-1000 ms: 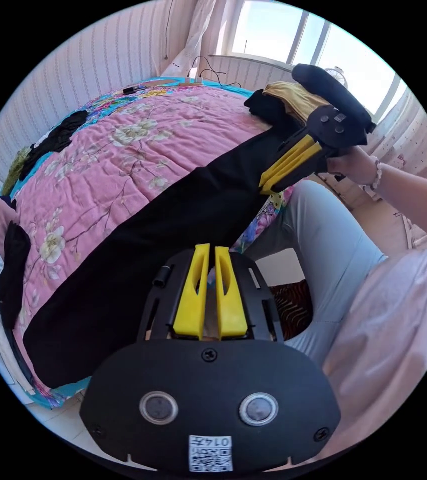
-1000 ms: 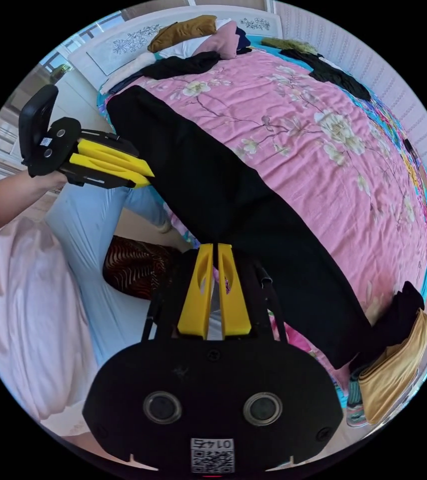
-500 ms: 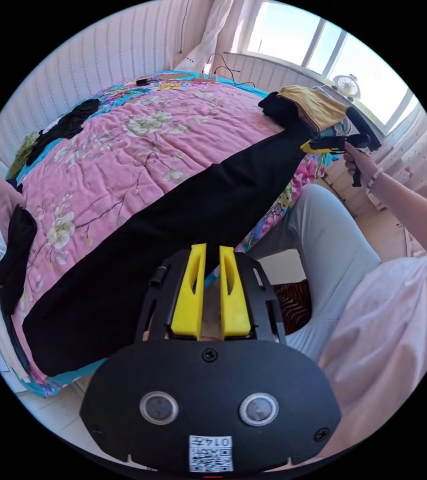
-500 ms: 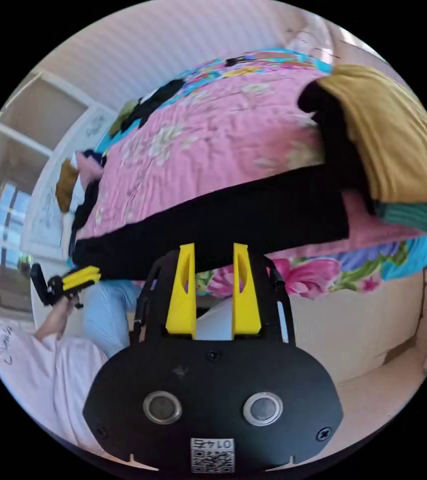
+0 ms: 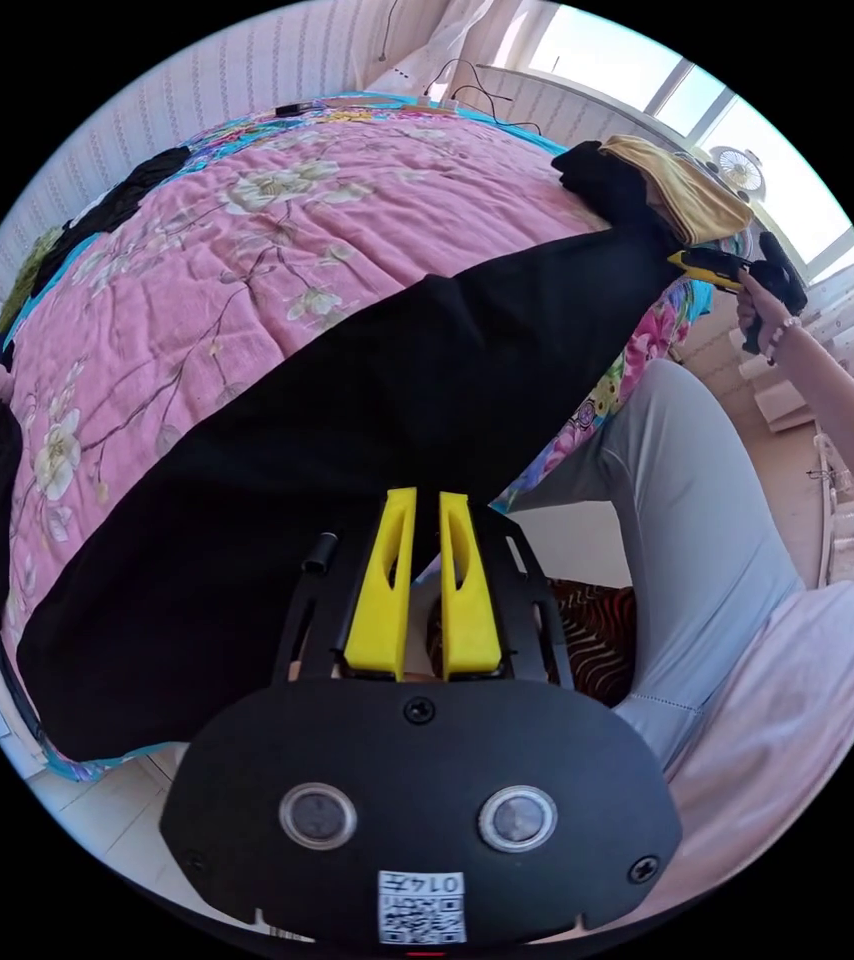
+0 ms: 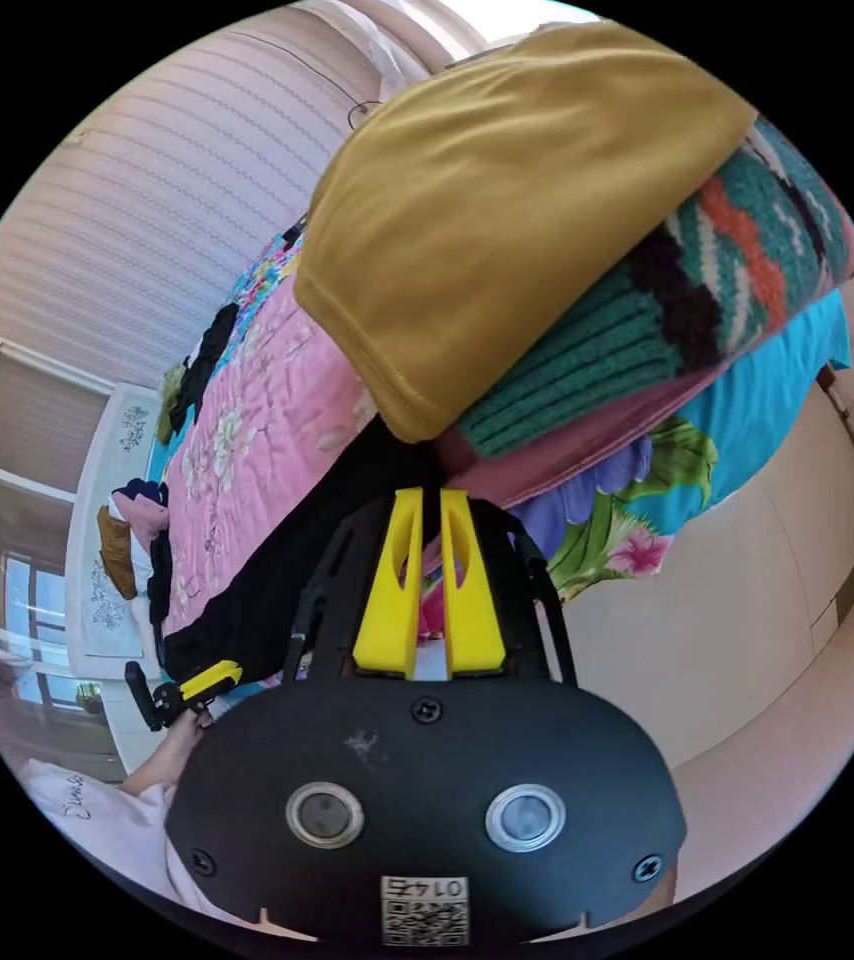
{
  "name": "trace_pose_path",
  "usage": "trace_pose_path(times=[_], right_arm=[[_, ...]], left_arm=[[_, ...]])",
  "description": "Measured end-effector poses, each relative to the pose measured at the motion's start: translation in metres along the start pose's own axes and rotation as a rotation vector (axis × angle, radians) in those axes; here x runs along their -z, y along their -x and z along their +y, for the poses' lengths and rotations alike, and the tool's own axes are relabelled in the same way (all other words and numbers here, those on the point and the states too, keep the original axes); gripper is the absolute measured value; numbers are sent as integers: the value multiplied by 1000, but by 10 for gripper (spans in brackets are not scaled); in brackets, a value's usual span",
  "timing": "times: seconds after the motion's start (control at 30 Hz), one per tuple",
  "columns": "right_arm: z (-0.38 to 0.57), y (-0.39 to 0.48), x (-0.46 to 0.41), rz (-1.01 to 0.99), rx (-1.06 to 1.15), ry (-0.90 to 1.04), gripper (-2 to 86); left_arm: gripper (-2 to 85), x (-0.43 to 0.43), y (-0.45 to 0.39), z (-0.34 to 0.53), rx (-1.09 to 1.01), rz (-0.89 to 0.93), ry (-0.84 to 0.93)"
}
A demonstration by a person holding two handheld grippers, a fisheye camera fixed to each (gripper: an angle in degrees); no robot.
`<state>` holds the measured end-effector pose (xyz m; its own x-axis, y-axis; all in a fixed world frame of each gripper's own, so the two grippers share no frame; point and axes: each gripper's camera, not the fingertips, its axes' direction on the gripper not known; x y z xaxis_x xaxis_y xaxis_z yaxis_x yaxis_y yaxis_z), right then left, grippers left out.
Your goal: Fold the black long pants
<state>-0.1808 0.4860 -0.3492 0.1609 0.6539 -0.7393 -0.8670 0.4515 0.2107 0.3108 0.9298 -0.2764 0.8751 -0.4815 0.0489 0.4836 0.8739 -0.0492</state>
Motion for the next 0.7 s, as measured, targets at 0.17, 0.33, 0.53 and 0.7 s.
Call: trace_pose_path(times=[0.17, 0.33, 0.53, 0.7], right_arm=[[-10, 5, 26, 80, 30, -26, 17], [-13, 14, 13, 131, -22, 61, 29], [-1, 72, 54, 279, 88, -99, 40], [-5, 199, 17, 192, 550, 71, 65]], left_arm=[[49, 23, 23, 11, 27, 51, -30], [58, 75, 64, 39, 133, 110, -110], [61, 199, 175, 158, 518, -106, -363], [82, 268, 292, 259, 861, -294, -431]])
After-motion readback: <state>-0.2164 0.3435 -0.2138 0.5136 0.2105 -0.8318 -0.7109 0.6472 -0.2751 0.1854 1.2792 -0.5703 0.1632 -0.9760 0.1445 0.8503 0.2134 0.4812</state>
